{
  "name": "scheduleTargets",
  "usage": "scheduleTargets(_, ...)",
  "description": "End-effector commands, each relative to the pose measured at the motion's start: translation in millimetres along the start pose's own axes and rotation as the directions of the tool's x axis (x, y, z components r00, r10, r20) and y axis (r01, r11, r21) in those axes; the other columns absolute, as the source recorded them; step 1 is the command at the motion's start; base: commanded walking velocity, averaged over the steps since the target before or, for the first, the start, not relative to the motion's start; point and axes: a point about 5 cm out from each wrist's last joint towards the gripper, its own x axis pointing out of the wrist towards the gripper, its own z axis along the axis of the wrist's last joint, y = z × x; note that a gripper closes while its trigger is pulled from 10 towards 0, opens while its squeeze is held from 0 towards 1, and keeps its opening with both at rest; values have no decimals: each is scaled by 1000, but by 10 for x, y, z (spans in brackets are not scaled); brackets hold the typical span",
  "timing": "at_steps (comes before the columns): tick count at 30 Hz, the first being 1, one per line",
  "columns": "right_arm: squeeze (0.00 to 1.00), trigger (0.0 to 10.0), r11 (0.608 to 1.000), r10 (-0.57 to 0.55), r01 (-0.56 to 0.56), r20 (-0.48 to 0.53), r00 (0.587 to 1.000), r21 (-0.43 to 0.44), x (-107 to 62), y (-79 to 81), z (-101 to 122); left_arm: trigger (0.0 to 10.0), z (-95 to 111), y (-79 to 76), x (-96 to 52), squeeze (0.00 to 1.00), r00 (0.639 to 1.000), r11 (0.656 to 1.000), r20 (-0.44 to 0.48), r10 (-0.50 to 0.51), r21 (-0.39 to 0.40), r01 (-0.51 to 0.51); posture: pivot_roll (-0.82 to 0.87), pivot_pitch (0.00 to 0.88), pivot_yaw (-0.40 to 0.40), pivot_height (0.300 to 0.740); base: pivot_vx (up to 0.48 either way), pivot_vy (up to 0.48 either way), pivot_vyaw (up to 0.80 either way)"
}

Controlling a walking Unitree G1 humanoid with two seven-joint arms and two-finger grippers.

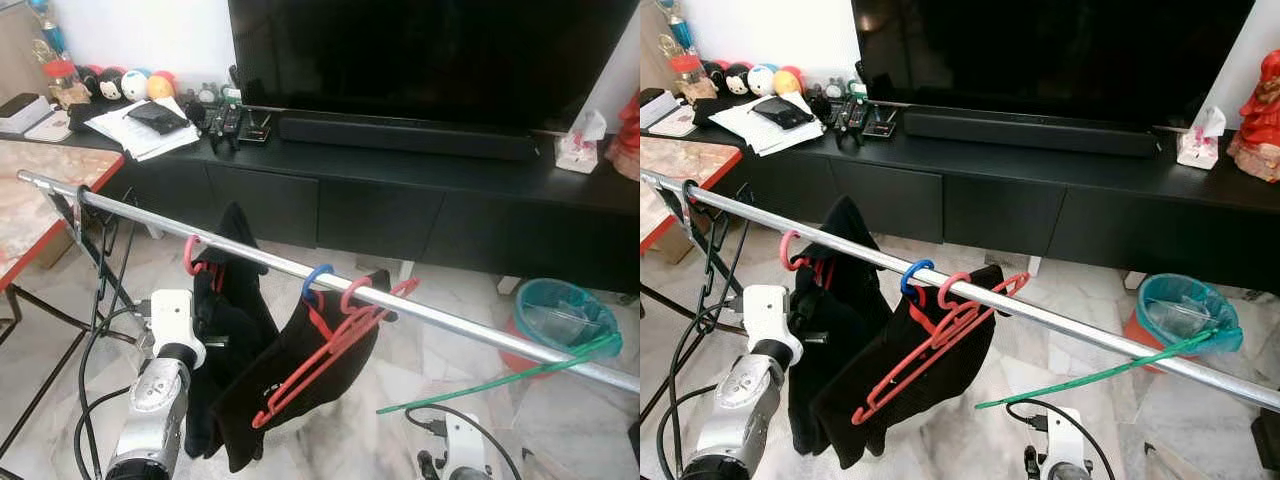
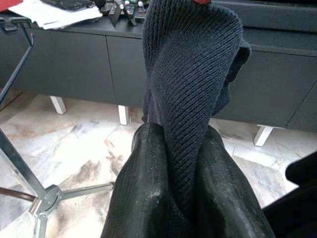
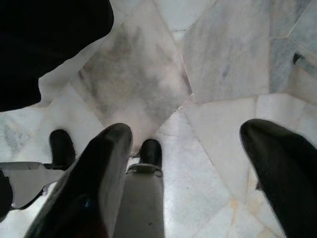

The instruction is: Hang hanger

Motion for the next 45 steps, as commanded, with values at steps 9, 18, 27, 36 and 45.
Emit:
scheduleTargets(9, 0, 10000, 1000, 3, -3, -3, 1000, 9, -1, 6, -16, 10000, 127, -29, 39, 0, 999, 1000, 48, -2, -4, 2, 11, 0, 7, 740, -274, 0, 0)
scheduleTargets(18, 0, 10000, 1000, -8, 8, 1, 1000, -12, -1, 1, -9, 10000, 136, -28, 44, 0, 999, 1000, 45, 0, 0, 0, 10, 0, 9, 740, -284, 0, 0)
scheduleTargets(27, 0, 10000, 1000, -4, 4, 16, 1000, 12, -2, 0, -2, 10000, 135, -26, 43, 0, 999, 1000, 40, 5, 0, -5, 10, 0, 6, 740, -285, 0, 0)
scheduleTargets(36, 0, 10000, 1000, -6, 6, 28, 1000, 28, -3, -6, -2, 10000, 123, -24, 33, 0, 999, 1000, 35, 10, -2, -10, 7, 0, 6, 740, -299, 0, 0)
scheduleTargets(45, 0, 10000, 1000, -1, 1, 30, 1000, 26, -4, -7, -11, 10000, 105, -23, 22, 0, 999, 1000, 29, 17, -5, -17, 7, 0, 4, 740, -314, 0, 0)
